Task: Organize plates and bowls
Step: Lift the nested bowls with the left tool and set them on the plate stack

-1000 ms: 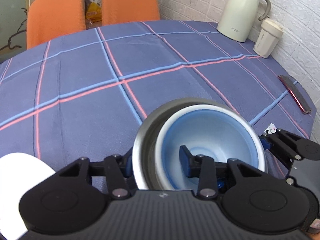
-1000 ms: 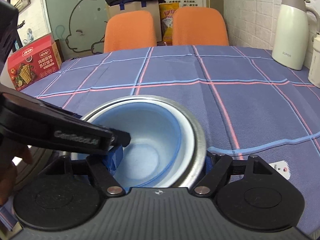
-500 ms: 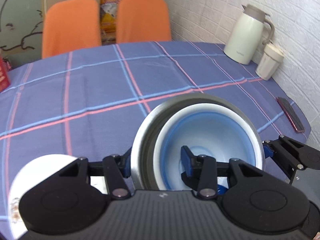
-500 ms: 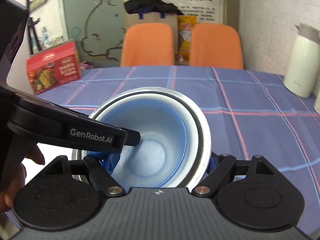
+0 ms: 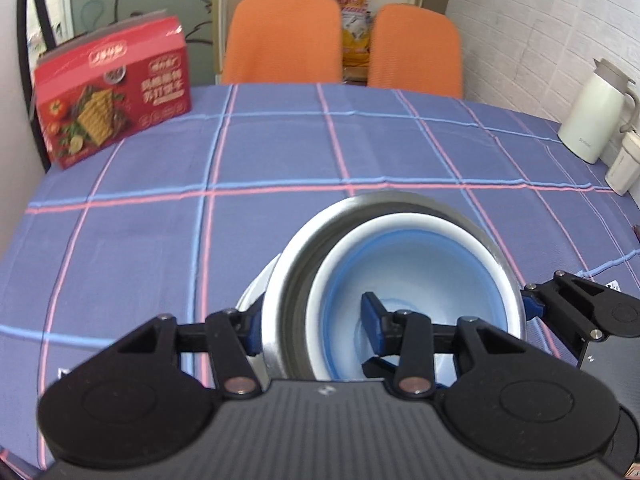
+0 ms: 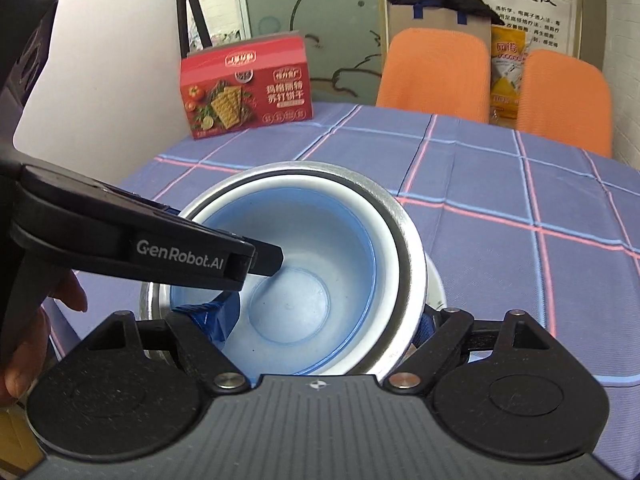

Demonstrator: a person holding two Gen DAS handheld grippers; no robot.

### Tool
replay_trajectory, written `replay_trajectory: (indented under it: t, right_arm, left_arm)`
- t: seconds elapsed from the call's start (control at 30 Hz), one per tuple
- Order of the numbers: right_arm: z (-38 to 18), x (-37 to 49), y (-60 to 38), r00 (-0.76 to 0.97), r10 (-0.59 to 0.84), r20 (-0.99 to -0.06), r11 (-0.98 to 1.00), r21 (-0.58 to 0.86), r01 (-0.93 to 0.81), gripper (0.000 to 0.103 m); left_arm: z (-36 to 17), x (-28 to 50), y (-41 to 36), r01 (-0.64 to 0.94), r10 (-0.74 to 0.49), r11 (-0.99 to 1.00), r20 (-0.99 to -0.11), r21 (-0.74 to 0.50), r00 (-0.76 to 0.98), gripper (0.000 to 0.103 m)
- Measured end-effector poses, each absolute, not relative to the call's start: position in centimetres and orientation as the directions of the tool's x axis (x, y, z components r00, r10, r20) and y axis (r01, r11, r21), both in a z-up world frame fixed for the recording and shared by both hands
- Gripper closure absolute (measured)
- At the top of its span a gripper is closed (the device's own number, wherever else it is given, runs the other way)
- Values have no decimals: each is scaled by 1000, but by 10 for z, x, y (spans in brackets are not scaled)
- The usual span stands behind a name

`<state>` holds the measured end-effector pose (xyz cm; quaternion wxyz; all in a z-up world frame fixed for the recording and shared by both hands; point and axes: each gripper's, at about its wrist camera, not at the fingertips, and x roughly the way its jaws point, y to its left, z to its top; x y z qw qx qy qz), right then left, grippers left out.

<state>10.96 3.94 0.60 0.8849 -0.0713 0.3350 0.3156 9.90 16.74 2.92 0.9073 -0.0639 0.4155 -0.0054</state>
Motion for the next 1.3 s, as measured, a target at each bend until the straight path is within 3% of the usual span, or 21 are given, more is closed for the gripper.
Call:
replay_trajectory:
  t: [0.4, 0.47, 0.5, 1.07, 1.3]
  right_arm:
    - [-2, 113, 47, 575, 492, -654, 795, 68, -603, 33]
    - [-1, 113, 48, 587, 484, -648, 799, 54, -600, 32]
    - [0, 112, 47, 598, 480, -642, 801, 44, -597, 32]
    - [21, 125, -11, 723, 435, -536, 890, 137, -434, 32]
    - [21, 124, -47, 765, 389, -513, 921, 187, -342, 32]
  left_arm:
    - [10, 101, 178, -53, -76, 987, -740, -149, 668, 61]
    - [12, 98, 179, -51, -87, 985, -728, -165, 680, 41]
    - [14, 96, 179, -54, -88, 984, -722, -171, 686, 39]
    - [34, 87, 175, -102, -10, 987, -678, -125, 735, 33]
    - [50, 75, 160, -119, 35, 988, -615, -95, 788, 31]
